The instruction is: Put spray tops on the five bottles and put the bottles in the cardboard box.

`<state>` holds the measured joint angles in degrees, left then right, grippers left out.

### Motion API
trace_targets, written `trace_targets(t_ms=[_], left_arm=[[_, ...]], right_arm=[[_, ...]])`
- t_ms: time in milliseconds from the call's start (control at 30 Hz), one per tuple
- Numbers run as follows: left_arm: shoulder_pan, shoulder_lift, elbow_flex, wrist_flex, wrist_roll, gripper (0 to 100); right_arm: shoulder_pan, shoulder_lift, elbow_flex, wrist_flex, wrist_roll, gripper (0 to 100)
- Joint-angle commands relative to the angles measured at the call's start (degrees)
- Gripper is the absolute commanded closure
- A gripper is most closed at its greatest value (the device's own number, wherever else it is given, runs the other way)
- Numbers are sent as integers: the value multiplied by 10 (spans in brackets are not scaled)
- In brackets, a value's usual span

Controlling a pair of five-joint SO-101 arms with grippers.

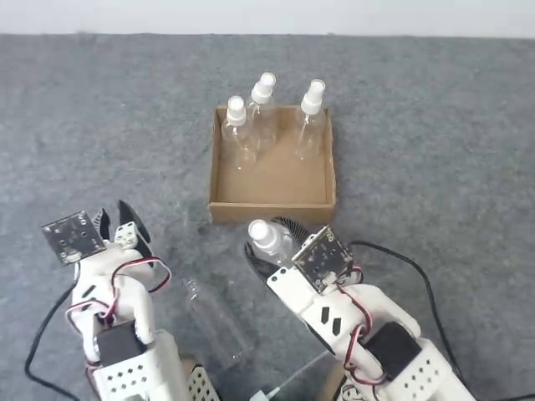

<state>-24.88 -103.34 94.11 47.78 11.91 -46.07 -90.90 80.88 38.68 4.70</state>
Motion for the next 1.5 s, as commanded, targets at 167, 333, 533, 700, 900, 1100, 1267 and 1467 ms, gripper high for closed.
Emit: trace_targets(t_ms=[167,333,533,700,900,1100,1267,1467], left_arm=[[-5,-11,-5,-18,1,904],[-5,-11,-4,-18,1,904],[-6,-11,-5,-18,1,906],[-6,-11,-5,-18,1,906],[-6,-11,-5,-18,1,906],[-6,-11,-5,-18,1,906],[-7,-11,-5,-18,0,906],[-7,-11,-4,-18,-2,906]], right_arm=[[2,-13,-158,0,7,992],[2,-13,-214,-4,7,992],[2,40,-271,-55,5,992],[2,156,-324,-89,5,992],[5,270,-332,-182,6,992],[14,374,-332,-266,10,992],[44,468,-332,-349,6,992],[60,587,-332,-444,6,992]])
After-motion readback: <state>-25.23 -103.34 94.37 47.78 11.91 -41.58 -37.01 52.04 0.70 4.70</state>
